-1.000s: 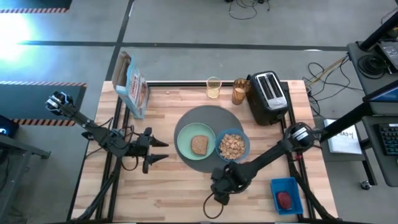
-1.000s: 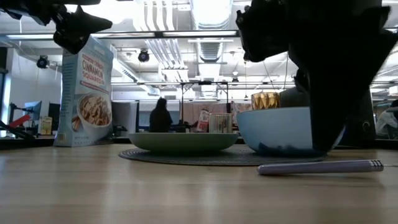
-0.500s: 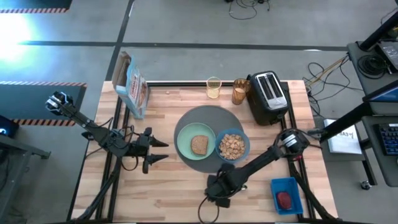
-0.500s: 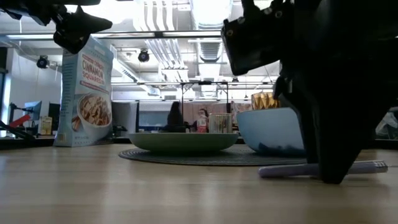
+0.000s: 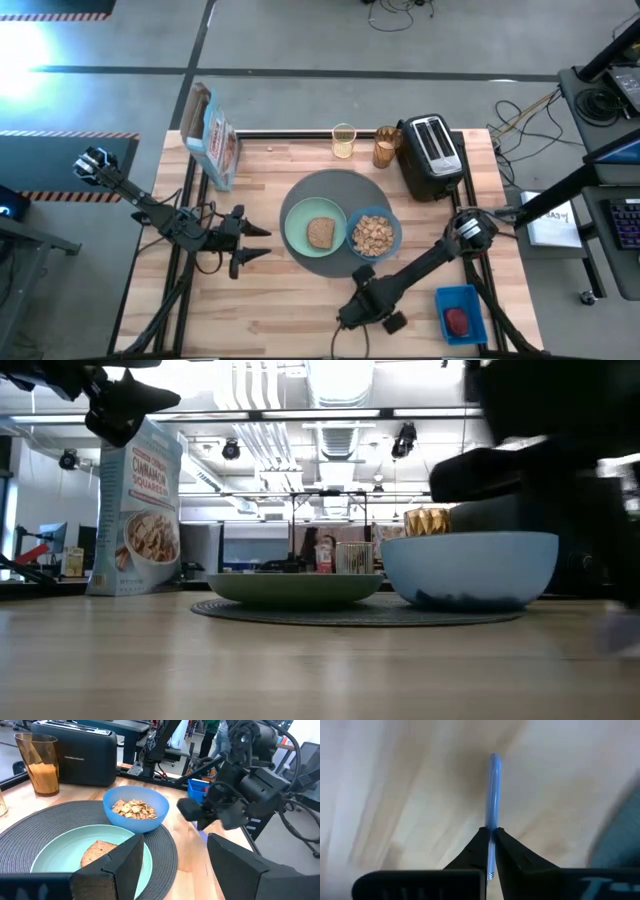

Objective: Arrange a breakfast setting
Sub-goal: Put the purple spoon on the table to the right of the blue bowl

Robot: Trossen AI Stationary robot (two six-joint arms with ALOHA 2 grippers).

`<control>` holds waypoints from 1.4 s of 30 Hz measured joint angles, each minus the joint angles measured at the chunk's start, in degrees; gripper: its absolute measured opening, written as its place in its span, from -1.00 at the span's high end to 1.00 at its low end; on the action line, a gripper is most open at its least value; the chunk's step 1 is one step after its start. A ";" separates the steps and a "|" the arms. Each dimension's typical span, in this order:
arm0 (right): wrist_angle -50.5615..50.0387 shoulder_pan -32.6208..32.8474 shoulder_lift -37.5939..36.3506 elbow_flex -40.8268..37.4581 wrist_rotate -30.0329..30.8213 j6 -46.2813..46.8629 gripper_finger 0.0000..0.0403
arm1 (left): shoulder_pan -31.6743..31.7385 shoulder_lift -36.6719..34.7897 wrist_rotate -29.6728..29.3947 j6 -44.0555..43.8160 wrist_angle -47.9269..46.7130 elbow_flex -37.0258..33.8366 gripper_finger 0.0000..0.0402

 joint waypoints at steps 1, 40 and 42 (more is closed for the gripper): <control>-0.48 0.45 0.00 -0.01 -0.89 -3.77 0.94 | 0.00 0.00 0.00 -0.42 -0.06 0.00 -0.02; -3.49 8.00 0.13 0.84 -0.81 -4.85 0.94 | 0.00 0.17 -0.33 -2.35 0.22 0.00 -0.02; -3.34 7.93 0.13 0.84 -1.08 4.00 0.94 | 0.00 0.17 -0.33 -2.35 0.39 0.00 -0.02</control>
